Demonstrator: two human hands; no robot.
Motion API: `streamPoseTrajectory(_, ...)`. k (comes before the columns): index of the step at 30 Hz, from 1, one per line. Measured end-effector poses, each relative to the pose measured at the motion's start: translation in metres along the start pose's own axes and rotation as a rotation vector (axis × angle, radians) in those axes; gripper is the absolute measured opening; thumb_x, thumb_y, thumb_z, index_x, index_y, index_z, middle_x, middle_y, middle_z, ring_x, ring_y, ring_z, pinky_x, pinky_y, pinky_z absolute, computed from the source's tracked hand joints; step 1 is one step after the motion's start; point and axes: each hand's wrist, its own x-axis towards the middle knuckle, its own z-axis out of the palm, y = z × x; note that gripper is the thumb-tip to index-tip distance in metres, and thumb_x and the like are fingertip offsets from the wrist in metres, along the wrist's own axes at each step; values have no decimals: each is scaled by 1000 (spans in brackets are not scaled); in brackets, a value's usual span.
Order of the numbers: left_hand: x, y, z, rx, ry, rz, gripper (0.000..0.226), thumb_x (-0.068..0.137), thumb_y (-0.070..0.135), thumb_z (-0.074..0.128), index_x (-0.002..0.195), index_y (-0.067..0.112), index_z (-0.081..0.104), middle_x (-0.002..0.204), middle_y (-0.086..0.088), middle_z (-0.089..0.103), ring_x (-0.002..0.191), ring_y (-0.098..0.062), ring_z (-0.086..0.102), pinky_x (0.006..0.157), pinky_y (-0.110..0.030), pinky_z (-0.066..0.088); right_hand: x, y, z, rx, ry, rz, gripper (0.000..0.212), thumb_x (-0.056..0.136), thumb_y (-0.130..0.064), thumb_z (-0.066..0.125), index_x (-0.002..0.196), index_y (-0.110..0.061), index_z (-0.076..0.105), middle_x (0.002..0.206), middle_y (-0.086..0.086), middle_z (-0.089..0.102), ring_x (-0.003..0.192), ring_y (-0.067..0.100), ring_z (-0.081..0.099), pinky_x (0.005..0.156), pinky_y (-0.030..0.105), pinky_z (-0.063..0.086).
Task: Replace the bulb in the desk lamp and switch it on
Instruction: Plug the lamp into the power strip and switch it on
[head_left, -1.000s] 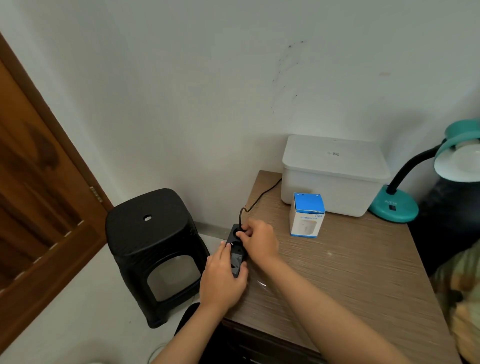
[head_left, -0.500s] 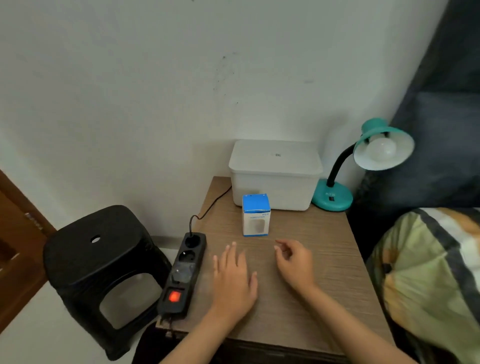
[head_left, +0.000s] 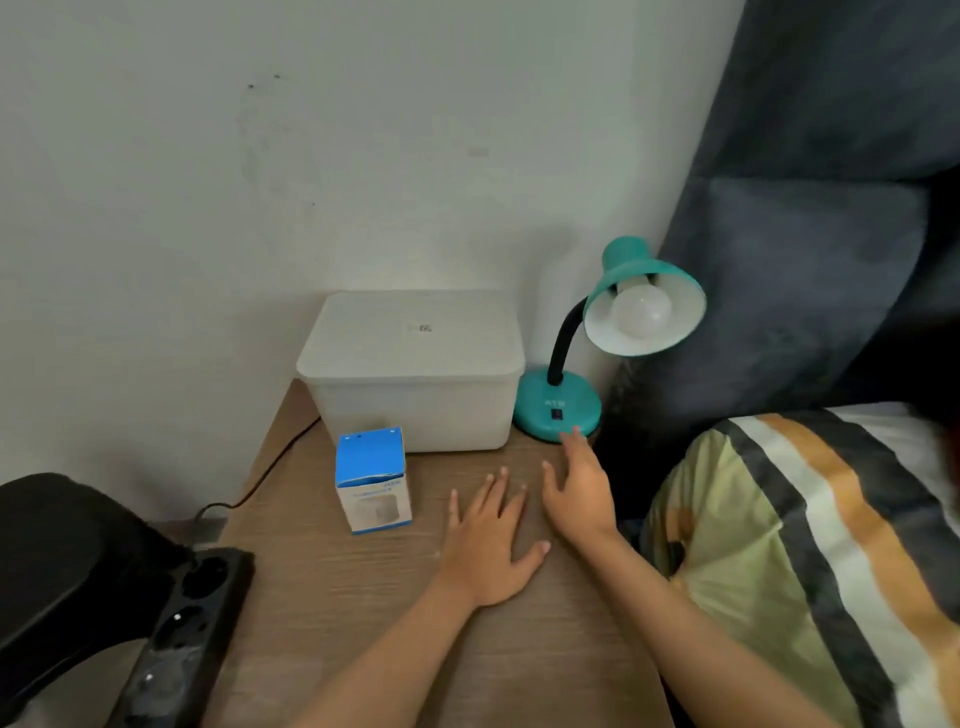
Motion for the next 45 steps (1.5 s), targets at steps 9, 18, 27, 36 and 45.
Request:
streamPoseTrajectory(9, 8, -6, 8, -20, -4, -21, 73, 81, 69, 33, 143, 38, 14, 158, 10, -4, 144, -10, -7, 113, -50, -5, 54, 31, 27, 0, 115, 21, 47, 93, -18, 53, 138, -8, 44, 152, 17, 32, 145, 28, 18, 118, 34, 15)
streamPoseTrajectory(18, 8, -4, 7, -25, 0, -25, 71, 81, 69, 33, 143, 38, 16, 158, 10, -2, 145, -10, -5, 114, -51, -4, 56, 34, 30, -59, 159, -16, 38, 93, -14, 53, 131, -11, 53, 148, 19, 35, 142, 32, 23, 116, 35, 16)
streamPoseTrajectory(27, 9, -2, 9, 8, 1, -60, 74, 80, 69, 35, 144, 38, 14, 158, 10, -4, 145, -10, -4, 115, -49, -4, 55, 33, 33, -100, 173, -38, 31, 94, -12, 48, 124, -5, 55, 145, 21, 38, 141, 36, 23, 112, 42, 27)
streamPoseTrajectory(36, 9, -3, 11, 22, 12, -60, 75, 78, 69, 34, 144, 37, 16, 158, 8, -2, 145, -11, -3, 115, -50, -3, 54, 27, 35, -255, 76, -57, 51, 92, 0, 38, 142, -10, 34, 150, 30, 20, 143, 44, 8, 106, 52, 33)
streamPoseTrajectory(45, 9, -3, 11, 24, 8, -58, 75, 79, 69, 33, 144, 37, 15, 158, 8, -3, 145, -11, -3, 114, -50, -4, 58, 23, 34, -287, 48, -79, 55, 89, 1, 39, 143, -1, 28, 150, 24, 24, 144, 36, 12, 110, 44, 31)
